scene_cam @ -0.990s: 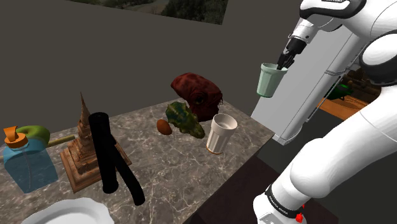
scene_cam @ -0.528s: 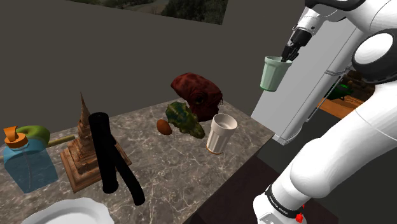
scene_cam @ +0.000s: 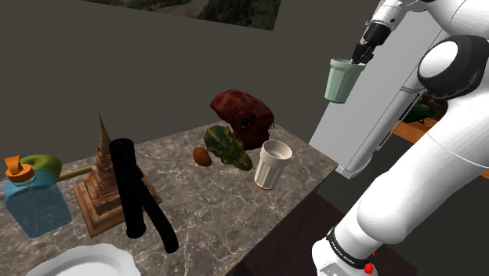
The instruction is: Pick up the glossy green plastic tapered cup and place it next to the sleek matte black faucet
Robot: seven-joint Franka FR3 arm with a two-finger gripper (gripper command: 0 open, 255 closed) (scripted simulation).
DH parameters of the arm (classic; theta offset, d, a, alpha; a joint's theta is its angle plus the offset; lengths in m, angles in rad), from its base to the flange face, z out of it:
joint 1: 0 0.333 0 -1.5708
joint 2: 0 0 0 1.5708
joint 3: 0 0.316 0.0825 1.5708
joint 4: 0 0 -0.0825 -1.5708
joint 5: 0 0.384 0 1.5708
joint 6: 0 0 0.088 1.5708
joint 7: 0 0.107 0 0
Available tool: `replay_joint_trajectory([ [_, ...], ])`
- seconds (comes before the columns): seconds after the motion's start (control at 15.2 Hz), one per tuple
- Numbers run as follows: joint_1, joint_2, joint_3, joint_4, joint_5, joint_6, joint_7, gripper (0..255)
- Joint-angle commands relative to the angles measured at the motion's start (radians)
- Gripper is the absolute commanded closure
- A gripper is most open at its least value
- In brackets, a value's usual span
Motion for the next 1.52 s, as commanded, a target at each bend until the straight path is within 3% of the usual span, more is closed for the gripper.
replay_joint_trajectory([
  [0.0, -0.007, 0.030, -0.015, 0.055, 0.023, -0.038, -0.011, 255],
  [0.46, -0.069, 0.159, -0.068, 0.270, 0.133, -0.184, -0.058, 255],
  [0.59, 0.021, 0.027, -0.009, 0.156, 0.035, -0.132, 0.045, 255],
  [0.73, 0.070, -0.084, 0.064, 0.062, -0.034, -0.095, 0.144, 255],
  [1.06, 0.091, -0.273, 0.248, -0.118, -0.104, -0.040, 0.341, 255],
  [1.45, 0.093, -0.412, 0.420, -0.270, -0.100, 0.002, 0.527, 255],
])
